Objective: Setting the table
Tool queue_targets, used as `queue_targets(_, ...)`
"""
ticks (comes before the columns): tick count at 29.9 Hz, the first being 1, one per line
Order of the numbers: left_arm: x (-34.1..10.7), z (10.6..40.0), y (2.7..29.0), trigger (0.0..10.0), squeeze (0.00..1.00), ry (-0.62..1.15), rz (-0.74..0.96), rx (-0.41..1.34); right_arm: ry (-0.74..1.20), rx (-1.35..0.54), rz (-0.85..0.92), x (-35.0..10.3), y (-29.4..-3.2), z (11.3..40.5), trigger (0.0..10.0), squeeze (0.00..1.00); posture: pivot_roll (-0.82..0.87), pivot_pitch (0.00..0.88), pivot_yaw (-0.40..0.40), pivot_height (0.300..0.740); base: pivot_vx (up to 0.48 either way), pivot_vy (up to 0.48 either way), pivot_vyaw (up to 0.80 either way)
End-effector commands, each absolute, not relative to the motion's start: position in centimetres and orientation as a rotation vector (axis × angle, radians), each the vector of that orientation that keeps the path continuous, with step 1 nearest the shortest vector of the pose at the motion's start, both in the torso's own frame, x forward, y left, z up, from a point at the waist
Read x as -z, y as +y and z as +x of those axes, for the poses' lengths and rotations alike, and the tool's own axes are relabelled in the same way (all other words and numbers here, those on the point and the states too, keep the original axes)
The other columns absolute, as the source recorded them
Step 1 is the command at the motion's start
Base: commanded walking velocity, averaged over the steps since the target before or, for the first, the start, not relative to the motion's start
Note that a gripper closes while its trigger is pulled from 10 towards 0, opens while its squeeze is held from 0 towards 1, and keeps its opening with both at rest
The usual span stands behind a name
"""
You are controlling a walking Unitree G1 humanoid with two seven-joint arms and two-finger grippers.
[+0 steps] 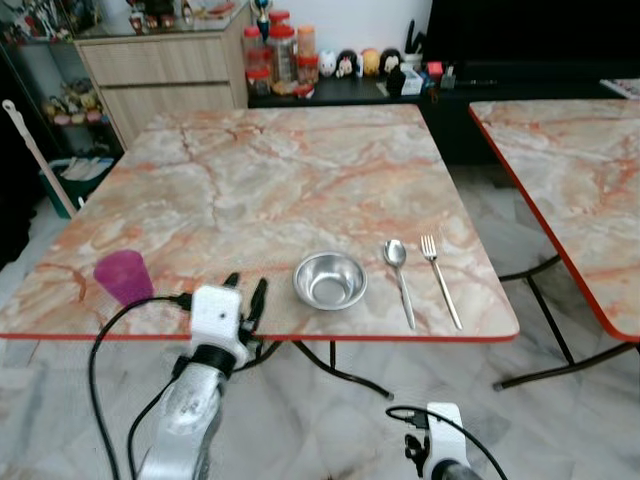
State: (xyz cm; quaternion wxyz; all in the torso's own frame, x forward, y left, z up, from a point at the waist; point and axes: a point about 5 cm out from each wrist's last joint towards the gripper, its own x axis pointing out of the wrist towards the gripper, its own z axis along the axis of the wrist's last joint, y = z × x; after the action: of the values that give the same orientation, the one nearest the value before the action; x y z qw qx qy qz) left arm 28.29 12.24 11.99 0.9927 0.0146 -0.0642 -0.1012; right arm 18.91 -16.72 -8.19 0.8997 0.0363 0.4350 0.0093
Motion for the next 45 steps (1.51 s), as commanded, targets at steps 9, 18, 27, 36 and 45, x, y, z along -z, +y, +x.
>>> queue_targets(9,-12.1,32.9,11.1,10.0,0.0,0.08,-0.201,0.149,0.889,0.011,0.089,8.1,-17.0,19.1,10.0,0.0,-0.12,0.0,0.047,0.74,0.0,0.0,0.0)
queue_targets(18,-12.7,33.8,9.5,10.0,1.0,0.147,-0.302,0.241,0.888,0.012,0.091,8.0,-17.0,19.1,10.0,0.0,-0.12,0.0,0.048,0.74,0.0,0.0,0.0)
queue_targets(27,-11.1,33.1,8.2,10.0,0.0,0.28,-0.244,0.36,0.888,0.013,0.091,8.0,-17.0,19.2,10.0,0.0,-0.12,0.0,0.048,0.74,0.0,0.0,0.0)
queue_targets(36,-12.2,33.8,8.8,10.0,0.0,0.237,-0.25,0.309,0.887,0.013,0.092,8.0,-17.0,19.2,10.0,0.0,-0.12,0.0,0.048,0.74,0.0,0.0,0.0)
queue_targets(45,-10.9,33.4,8.8,10.0,0.0,0.302,-0.212,0.323,0.888,0.015,0.094,8.1,-17.0,19.1,10.0,0.0,-0.13,0.0,0.052,0.74,0.0,0.0,0.0)
